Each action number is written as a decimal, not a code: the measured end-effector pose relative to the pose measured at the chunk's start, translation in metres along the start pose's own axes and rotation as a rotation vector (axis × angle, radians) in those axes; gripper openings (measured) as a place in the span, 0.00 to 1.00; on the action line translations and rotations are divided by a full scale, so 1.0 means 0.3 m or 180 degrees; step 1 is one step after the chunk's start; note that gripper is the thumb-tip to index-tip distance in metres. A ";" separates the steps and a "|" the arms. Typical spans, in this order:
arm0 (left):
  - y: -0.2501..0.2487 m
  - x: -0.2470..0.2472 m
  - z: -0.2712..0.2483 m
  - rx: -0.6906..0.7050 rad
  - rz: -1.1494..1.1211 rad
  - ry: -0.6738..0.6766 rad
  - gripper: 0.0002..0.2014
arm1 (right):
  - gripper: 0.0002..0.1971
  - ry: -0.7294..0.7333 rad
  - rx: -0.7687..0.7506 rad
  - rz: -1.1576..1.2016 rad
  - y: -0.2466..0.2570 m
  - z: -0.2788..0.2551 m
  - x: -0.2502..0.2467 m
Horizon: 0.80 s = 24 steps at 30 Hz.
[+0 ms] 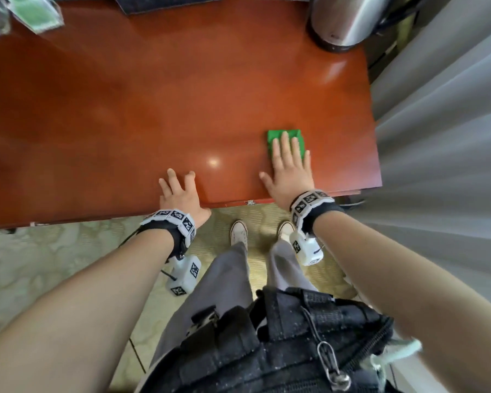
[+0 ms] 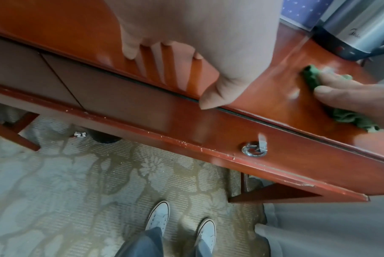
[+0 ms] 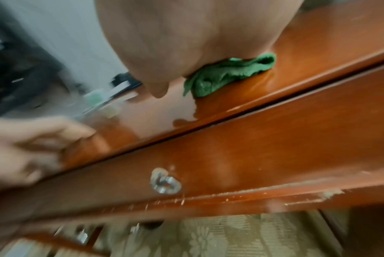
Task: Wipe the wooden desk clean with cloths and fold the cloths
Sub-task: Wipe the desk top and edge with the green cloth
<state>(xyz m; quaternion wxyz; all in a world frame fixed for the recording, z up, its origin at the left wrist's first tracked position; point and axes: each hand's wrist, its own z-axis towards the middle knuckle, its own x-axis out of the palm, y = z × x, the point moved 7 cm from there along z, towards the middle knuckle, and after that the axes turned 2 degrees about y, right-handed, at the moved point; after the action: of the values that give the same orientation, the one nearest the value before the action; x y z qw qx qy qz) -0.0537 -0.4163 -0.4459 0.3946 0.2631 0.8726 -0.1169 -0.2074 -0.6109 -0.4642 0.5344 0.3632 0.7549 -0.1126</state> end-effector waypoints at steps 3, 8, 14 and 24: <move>-0.050 -0.020 0.008 -0.0278 -0.0193 -0.0096 0.40 | 0.38 0.0348 -0.0948 -0.0264 0.098 -0.049 0.052; -0.211 -0.069 0.047 -0.0327 -0.0372 -0.0273 0.43 | 0.35 -0.0011 -0.0608 -0.0266 -0.144 -0.063 0.005; -0.520 -0.033 0.051 0.0538 0.0258 -0.0116 0.49 | 0.36 -0.0367 0.0637 0.0245 -0.505 -0.085 -0.082; -0.521 -0.002 0.038 0.0632 0.0949 0.0334 0.56 | 0.37 -0.0047 0.0503 0.0520 -0.554 0.150 -0.204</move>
<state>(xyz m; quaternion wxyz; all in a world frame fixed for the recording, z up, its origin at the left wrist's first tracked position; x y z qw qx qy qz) -0.1324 -0.5517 -0.4535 0.3336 0.4329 0.8275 -0.1287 -0.2758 -0.7802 -0.4641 0.5171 0.4636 0.7076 -0.1306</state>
